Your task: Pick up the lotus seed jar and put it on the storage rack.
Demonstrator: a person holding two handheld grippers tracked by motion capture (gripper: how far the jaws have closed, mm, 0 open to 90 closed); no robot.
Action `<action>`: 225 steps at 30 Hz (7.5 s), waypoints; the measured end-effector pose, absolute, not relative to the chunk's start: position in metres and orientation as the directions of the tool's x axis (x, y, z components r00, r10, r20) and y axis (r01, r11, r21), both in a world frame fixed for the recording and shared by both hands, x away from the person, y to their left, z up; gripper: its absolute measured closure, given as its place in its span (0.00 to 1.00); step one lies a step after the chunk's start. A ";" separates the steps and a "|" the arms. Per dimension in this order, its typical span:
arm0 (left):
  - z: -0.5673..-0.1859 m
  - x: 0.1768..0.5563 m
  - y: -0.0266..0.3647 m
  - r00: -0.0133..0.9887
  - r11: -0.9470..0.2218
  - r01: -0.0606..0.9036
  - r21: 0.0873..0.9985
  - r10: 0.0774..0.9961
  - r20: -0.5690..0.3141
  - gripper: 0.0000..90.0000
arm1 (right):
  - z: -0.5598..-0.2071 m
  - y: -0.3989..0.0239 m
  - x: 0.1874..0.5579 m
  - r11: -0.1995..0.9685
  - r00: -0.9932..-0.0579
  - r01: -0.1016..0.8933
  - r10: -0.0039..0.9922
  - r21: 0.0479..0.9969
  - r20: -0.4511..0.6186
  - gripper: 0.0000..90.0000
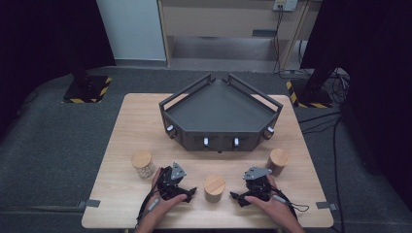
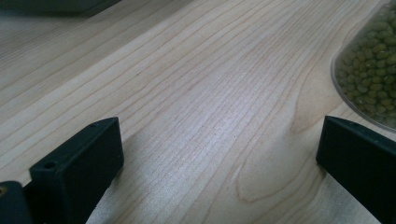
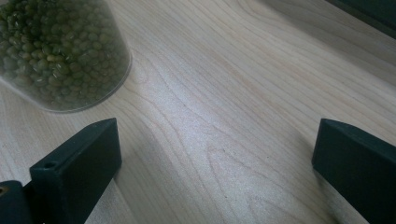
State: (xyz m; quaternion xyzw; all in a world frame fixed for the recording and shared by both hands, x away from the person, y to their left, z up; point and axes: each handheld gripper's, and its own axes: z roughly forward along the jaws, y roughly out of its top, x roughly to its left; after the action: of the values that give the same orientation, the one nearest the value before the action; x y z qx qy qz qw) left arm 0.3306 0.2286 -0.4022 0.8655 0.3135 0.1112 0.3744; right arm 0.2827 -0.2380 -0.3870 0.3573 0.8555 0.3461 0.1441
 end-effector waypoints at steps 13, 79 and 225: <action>-0.402 0.329 0.228 0.775 -0.521 0.462 0.718 0.630 -0.041 0.00 | -0.387 -0.238 0.283 0.506 -0.703 0.512 0.711 0.695 0.000 0.02; -0.327 0.322 0.249 0.783 -0.496 0.405 0.769 0.622 -0.011 0.03 | -0.387 -0.238 0.283 0.505 -0.703 0.511 0.711 0.695 0.000 0.02; -0.396 0.342 0.352 0.613 -0.396 0.513 0.762 0.790 -0.002 0.06 | -0.387 -0.238 0.280 0.501 -0.698 0.513 0.716 0.696 -0.001 0.03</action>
State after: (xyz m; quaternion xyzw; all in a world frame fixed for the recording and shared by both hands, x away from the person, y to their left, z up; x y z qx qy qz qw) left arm 0.3425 0.3522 -0.3959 0.8150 0.3996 0.1836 0.3774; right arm 0.2801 -0.2377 -0.3871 0.3600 0.8540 0.3459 0.1466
